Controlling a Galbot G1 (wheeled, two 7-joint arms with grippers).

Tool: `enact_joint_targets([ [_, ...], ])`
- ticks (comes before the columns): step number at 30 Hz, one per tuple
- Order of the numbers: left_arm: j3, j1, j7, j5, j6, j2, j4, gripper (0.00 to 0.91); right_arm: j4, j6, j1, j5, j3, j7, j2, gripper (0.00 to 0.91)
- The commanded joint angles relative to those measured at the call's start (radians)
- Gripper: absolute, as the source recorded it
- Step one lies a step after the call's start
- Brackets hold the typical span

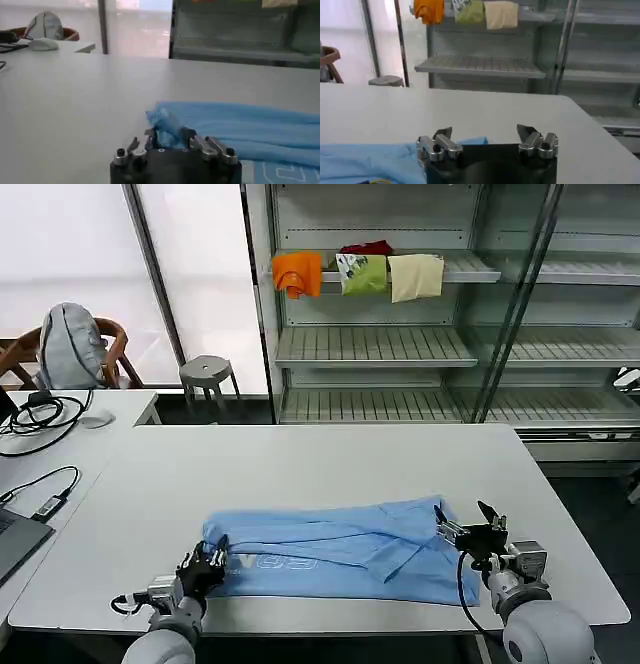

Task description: Fold and organize the clothes.

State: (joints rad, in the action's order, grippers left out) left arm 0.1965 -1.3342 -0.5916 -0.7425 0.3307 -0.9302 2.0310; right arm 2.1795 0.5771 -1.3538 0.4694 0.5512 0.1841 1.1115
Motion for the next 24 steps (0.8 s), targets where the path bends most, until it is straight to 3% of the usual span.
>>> enact_joint_targets([
  [1, -0.003, 0.011, 0.001, 0.017, 0.003, 0.0, -0.009, 0.02, 0.003, 0.0, 0.0, -0.001, 0.001, 0.001, 0.0, 0.907],
  [9, 0.071, 0.008, 0.05, 0.089, 0.023, 0.022, 0.004, 0.02, -0.005, -0.002, 0.008, -0.01, -0.001, 0.008, 0.003, 0.907],
  [20, 0.459, -0.099, 0.094, 0.052, 0.087, 0.211, -0.062, 0.01, -0.005, -0.015, 0.027, -0.006, -0.009, 0.002, -0.001, 0.907],
  [24, 0.554, -0.099, 0.097, 0.048, 0.127, 0.246, -0.058, 0.01, -0.011, -0.021, 0.041, -0.006, -0.02, -0.002, 0.004, 0.907],
])
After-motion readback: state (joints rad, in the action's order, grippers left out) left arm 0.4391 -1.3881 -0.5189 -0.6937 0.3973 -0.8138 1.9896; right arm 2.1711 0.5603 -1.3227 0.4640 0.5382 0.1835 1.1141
